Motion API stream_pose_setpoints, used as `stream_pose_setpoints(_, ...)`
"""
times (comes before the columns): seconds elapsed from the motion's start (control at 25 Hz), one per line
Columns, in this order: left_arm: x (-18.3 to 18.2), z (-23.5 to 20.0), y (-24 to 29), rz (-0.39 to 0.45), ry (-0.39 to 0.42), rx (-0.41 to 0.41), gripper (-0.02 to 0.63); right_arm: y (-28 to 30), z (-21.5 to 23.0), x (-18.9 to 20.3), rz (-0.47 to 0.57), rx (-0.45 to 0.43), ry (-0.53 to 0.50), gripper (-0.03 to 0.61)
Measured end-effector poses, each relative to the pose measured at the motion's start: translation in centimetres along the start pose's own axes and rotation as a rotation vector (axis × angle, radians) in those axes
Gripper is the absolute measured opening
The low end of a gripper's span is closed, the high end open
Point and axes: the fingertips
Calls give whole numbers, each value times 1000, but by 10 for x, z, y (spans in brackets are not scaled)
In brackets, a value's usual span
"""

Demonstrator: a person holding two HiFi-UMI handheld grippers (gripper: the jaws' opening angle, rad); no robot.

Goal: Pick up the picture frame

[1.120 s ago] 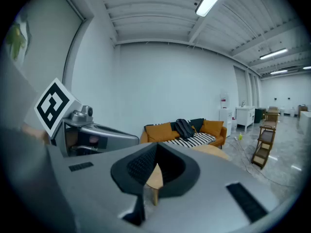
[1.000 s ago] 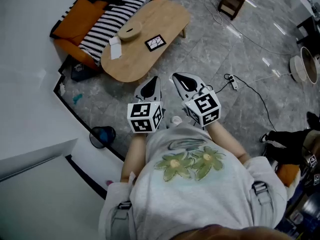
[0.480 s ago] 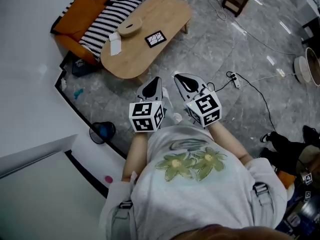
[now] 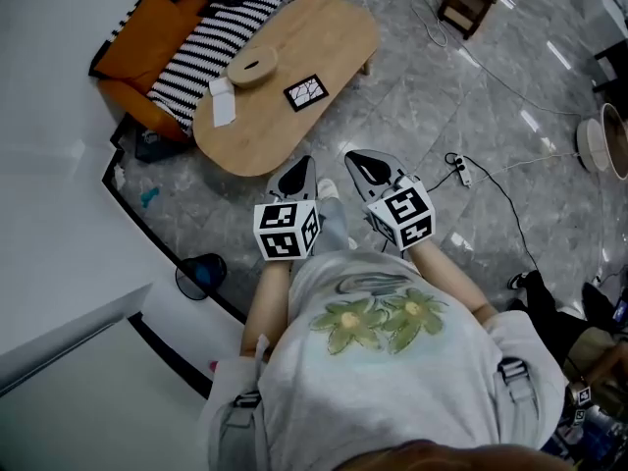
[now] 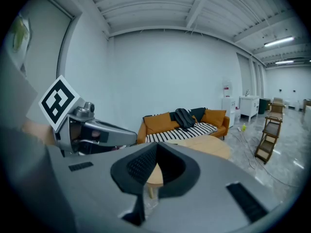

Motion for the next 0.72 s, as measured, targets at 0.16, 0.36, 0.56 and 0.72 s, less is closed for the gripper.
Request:
stream_pose_setpoints(0.16,-22,-26,38,-14,-5,0,17,41,29,-15,-21,-7,-9,6)
stream_pose_setpoints(0.36,-52,-51,74,-20,3,7,17,84,57,-45,-21,-5,-19,6)
stream_pose_setpoints(0.56,-63,-70,101,-34,17,10,17,112,76,-46,-38,10,0,6)
stream_pose_setpoints(0.72,-68,-83,116,-34,7,22,17,125,88,-51,-39,38,3,6)
Point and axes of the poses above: the fingertips, and each gripper's own axes: y forward along the fingers, z to its right, x out of its underside, and after that the axes turned 1 degree about y, right-handed
